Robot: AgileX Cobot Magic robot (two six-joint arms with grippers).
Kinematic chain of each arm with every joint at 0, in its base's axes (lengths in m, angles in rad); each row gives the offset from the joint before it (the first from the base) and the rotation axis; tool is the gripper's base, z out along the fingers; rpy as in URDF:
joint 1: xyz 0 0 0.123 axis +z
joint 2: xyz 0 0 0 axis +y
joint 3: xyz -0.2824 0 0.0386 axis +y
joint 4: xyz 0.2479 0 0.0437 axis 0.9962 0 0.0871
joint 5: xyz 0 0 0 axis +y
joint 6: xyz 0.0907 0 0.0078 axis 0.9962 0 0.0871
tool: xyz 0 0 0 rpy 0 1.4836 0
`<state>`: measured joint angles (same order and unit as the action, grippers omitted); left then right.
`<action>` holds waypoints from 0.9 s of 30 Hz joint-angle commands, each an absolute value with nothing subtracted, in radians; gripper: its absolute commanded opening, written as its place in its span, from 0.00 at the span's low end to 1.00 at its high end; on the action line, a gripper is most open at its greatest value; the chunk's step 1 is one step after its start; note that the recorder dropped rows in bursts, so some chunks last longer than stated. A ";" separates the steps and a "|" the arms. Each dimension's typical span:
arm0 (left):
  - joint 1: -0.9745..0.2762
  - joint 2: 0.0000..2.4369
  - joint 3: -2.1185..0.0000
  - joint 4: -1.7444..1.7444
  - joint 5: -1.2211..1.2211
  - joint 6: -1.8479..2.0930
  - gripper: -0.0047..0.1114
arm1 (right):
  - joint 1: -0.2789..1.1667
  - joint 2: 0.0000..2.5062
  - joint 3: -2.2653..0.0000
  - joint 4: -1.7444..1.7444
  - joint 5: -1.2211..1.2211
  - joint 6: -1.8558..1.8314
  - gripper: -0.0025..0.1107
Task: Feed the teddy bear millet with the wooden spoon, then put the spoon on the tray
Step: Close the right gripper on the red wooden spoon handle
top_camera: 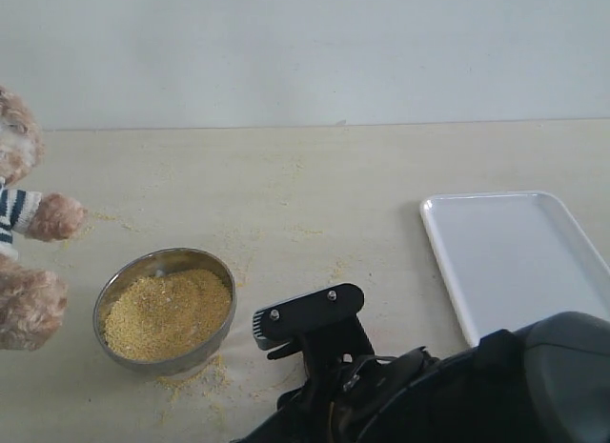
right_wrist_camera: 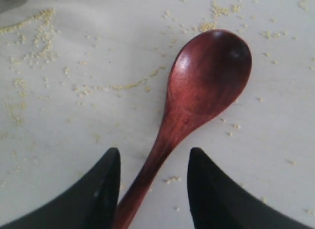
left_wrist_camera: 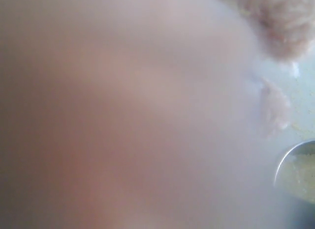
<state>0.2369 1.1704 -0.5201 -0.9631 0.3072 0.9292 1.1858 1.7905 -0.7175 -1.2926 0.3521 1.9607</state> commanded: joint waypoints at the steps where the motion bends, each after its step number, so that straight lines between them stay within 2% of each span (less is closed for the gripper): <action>1: 0.238 1.175 -0.528 -0.983 0.308 0.933 0.08 | 1.187 1.790 -0.721 -1.257 0.371 1.897 0.39; 17: 0.238 1.175 -0.528 -0.985 0.313 0.933 0.08 | 1.185 1.790 -0.721 -1.257 0.371 1.887 0.39; 24: 0.238 1.175 -0.528 -0.988 0.319 0.933 0.08 | 1.187 1.788 -0.721 -1.190 0.169 1.885 0.39; 27: 0.238 1.175 -0.528 -0.990 0.319 0.933 0.08 | 1.187 1.788 -0.721 -1.147 0.173 1.885 0.39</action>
<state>0.2369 1.1704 -0.5201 -0.9688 0.3221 0.9292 1.1858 1.7905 -0.7175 -1.1727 0.1775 1.8920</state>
